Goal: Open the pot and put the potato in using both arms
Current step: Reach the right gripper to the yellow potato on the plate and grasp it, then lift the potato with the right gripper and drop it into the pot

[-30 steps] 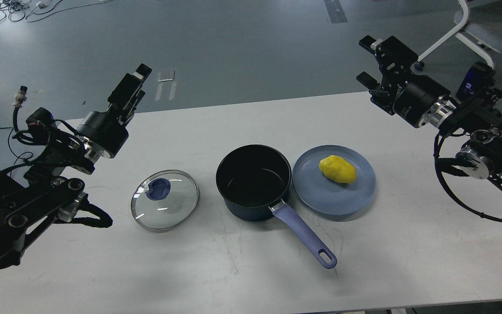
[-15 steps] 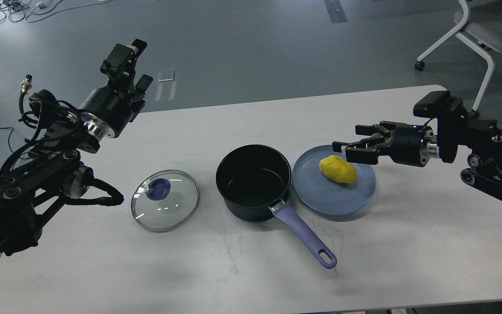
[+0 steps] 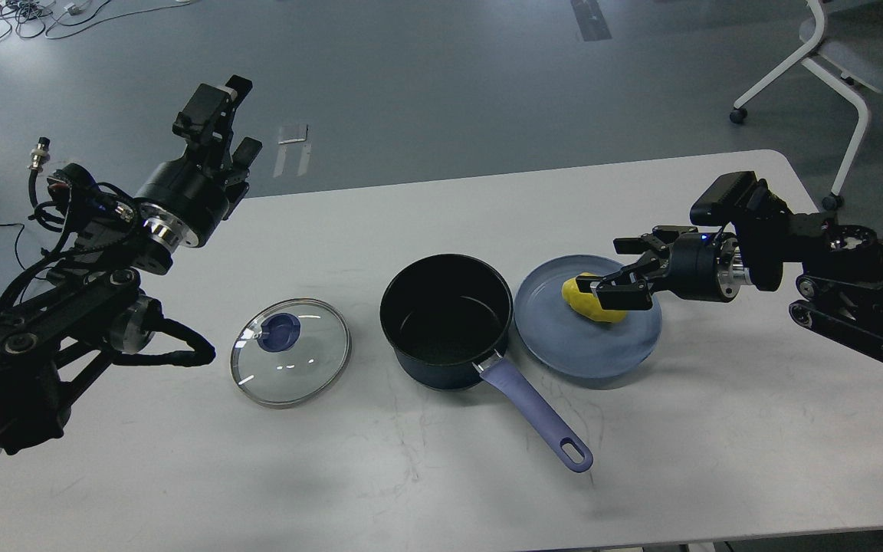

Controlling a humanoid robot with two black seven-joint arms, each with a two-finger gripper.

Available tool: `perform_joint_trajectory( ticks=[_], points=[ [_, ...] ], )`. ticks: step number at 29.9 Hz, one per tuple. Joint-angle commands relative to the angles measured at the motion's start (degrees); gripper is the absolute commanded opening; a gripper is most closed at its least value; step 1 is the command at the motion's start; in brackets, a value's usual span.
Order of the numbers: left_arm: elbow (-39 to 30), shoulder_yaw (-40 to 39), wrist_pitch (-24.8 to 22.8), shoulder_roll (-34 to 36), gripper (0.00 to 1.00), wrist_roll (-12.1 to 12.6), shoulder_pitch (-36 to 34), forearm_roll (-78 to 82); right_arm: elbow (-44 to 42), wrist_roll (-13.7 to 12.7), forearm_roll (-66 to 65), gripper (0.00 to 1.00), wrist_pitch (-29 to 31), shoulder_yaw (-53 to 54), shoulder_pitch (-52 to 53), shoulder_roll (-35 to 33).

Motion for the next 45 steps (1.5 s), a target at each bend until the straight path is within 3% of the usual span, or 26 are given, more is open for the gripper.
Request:
perform_joint_trajectory(
  ticks=[1,6,9,10,16,17,19,21,24,31,37,45],
  points=[
    [0.1,0.0,0.1,-0.1,0.99,0.0,0.4,0.1,-2.1,0.0,-0.1,1.00,0.1,-1.1,-0.5,0.1],
    [0.1,0.0,0.1,0.0,1.00,0.0,1.1,0.0,-3.6,0.0,0.0,1.00,0.1,-3.7,-0.3,3.0],
    [0.1,-0.1,0.3,0.1,0.99,0.0,1.1,0.0,-4.3,0.0,-0.1,0.96,0.1,-4.6,-0.3,3.8],
    [0.1,-0.1,0.8,0.1,0.99,0.0,1.2,0.1,-4.4,0.0,-0.1,0.90,0.1,-5.0,-0.4,3.9],
    [0.1,-0.1,1.7,0.1,0.99,-0.1,2.0,0.1,-7.2,0.0,-0.1,0.84,0.2,-5.4,0.0,6.6],
    [0.1,-0.1,1.7,0.2,0.99,-0.1,2.0,0.1,-7.6,0.0,-0.1,0.80,0.2,-5.4,0.1,6.9],
    [0.1,-0.1,1.7,0.2,0.99,-0.1,2.2,0.1,-7.9,0.0,-0.1,0.58,0.2,-6.7,0.5,7.6],
    [0.1,0.0,1.7,0.1,1.00,-0.1,2.7,0.1,-8.4,0.0,-0.1,0.43,0.2,-8.2,1.3,7.6],
    [0.1,0.1,1.7,0.1,1.00,-0.1,2.9,0.1,-8.7,0.0,-0.1,0.28,0.3,-9.2,2.0,7.6],
    [0.1,0.2,1.7,0.0,0.99,-0.1,2.9,0.9,-8.2,0.0,0.2,0.27,0.1,-8.8,4.7,7.5],
    [0.1,0.1,1.7,0.0,0.99,-0.1,2.5,0.9,-6.5,0.0,0.4,0.27,-9.4,-8.6,10.0,8.5],
    [0.1,-0.4,1.6,0.1,0.99,0.2,2.5,0.7,-12.2,0.0,0.4,0.27,-10.9,-11.0,12.2,24.9]
  ],
)
